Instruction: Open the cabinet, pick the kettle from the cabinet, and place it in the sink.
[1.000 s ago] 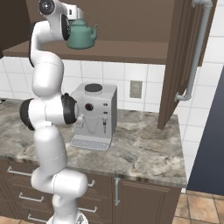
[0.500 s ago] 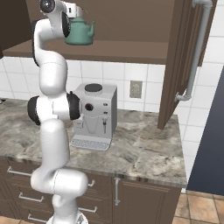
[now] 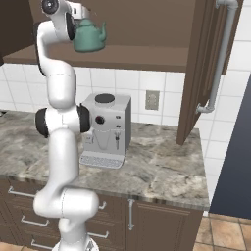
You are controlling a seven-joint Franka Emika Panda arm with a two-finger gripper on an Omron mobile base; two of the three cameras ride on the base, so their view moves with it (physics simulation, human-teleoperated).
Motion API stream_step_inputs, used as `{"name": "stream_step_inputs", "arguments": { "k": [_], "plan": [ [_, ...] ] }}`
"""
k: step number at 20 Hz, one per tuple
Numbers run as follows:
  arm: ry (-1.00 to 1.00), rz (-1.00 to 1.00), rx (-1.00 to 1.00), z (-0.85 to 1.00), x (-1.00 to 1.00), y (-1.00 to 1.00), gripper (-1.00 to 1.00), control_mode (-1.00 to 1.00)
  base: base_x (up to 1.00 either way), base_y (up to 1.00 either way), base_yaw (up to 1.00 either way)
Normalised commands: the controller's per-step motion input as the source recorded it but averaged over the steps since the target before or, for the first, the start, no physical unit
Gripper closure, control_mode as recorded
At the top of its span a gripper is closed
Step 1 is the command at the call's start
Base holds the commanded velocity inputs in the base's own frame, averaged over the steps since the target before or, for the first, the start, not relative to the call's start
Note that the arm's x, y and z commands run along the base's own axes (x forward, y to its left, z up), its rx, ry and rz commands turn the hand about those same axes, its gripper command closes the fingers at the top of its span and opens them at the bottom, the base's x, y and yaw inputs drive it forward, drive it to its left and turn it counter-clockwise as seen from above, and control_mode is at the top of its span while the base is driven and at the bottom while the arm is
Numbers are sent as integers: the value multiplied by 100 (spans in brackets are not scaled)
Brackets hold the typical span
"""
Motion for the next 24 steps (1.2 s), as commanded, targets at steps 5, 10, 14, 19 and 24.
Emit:
{"name": "stream_step_inputs", "arguments": {
  "k": [5,10,14,19,24],
  "plan": [
    [1,0,0,3,18,16,-100,-100,0,0,0],
    [0,1,0,0,14,15,-100,-100,0,0,0],
    [0,2,0,0,12,17,-100,-100,0,0,0],
    [0,3,0,3,10,10,-100,-100,0,0,0],
    [6,1,0,4,0,1,-100,-100,0,0,0]
  ]
}}
